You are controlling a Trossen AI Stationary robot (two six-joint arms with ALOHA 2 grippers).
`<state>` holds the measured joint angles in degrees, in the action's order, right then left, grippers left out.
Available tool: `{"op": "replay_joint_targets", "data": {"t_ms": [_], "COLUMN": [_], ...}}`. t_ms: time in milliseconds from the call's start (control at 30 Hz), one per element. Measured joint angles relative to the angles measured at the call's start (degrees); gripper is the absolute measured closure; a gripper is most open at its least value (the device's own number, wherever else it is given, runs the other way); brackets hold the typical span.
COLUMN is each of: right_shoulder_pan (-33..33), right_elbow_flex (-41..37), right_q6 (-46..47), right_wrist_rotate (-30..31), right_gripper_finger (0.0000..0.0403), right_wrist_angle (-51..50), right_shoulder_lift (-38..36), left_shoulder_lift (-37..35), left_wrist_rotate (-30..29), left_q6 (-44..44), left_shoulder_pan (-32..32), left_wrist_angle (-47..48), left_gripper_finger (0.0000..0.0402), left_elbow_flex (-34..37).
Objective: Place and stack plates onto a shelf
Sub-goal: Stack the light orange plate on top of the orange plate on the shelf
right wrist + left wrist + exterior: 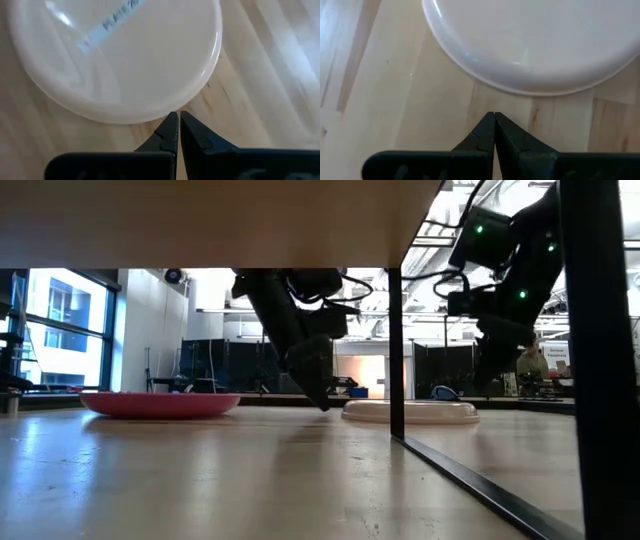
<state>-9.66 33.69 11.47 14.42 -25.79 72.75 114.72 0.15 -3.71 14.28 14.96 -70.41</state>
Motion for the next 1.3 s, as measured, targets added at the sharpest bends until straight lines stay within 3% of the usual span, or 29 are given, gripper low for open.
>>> {"op": "replay_joint_targets", "data": {"t_ms": [267,567,833,1300], "right_shoulder_pan": [-5.03,-3.51,-1.66,-0.77], "right_elbow_flex": [0.00,0.00,-0.46,0.09], "right_q6": [-10.35,-9.88,-2.73,3.76], "right_wrist_rotate": [-3.44,-3.44,-5.25,-3.55], "right_gripper_finger": [0.0403,0.0403,0.0403,0.0403], "right_wrist_angle": [-0.23,5.99,11.48,8.04], "right_shoulder_lift": [7.71,11.07,10.70,-4.90], "left_shoulder_lift": [0.22,0.66,2.05,2.19], "left_wrist_rotate": [2.38,5.33,5.17,4.08], "left_q6": [0.01,0.01,-0.05,-1.06], "left_shoulder_pan": [0.00,-0.44,-0.87,-0.48], "left_wrist_angle": [-0.73,-1.71,-0.82,-0.20], "left_gripper_finger": [0.0401,0.0401,0.0401,0.0401], "left_elbow_flex": [-0.02,0.02,0.18,-0.03]}}
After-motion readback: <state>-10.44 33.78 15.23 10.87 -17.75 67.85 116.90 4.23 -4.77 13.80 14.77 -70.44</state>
